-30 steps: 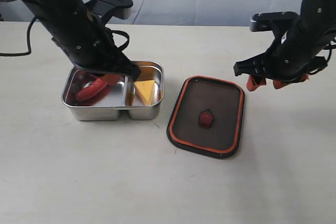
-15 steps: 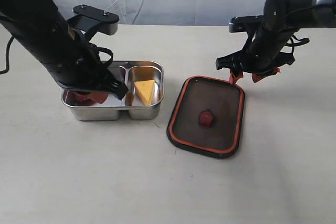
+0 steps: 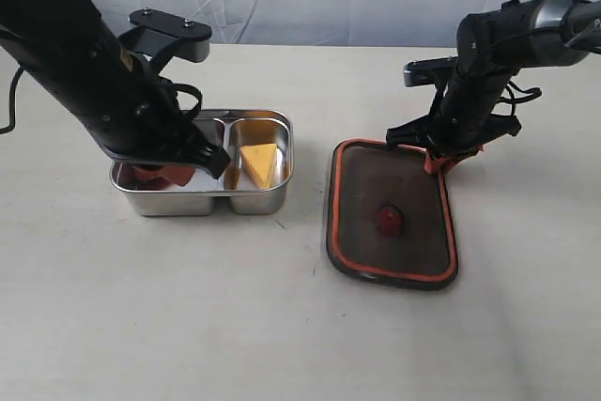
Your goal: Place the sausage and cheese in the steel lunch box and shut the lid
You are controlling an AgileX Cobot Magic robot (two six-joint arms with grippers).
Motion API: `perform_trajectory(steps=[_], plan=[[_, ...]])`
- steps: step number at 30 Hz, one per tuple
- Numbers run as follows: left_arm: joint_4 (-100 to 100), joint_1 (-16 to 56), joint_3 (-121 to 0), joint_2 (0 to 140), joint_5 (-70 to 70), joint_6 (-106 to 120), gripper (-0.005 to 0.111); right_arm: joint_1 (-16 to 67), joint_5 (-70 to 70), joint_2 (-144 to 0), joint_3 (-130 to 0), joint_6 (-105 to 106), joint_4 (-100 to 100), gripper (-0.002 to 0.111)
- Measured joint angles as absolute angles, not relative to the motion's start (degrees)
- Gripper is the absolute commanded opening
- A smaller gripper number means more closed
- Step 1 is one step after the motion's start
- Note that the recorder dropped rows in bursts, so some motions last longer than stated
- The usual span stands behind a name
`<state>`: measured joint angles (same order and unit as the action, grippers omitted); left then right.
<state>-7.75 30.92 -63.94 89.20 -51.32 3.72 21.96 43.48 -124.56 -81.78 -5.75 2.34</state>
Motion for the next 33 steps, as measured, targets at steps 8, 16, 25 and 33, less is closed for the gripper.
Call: perform_trajectory(steps=[8,16,25,33], plan=[[-19.8,30.9,-63.9,89.2,-51.3,9.3,0.051,22.0,45.5,-123.1,-81.5,-5.6,3.2,-0.001],[-27.2,30.9,-63.9,87.8,-45.3,12.4,0.063,22.0,45.9,-113.2,-81.4,-3.6,2.9,-0.001],[-48.9,22.5,-63.9,84.1,-46.5,25.7,0.063,22.0,46.0,-106.5,-81.4,3.2,-6.4,-0.001],[-63.2,13.2,-63.9,84.0,-58.6,37.6,0.063,22.0,46.0,-102.8,-81.4,10.3,-18.2,-0.001]])
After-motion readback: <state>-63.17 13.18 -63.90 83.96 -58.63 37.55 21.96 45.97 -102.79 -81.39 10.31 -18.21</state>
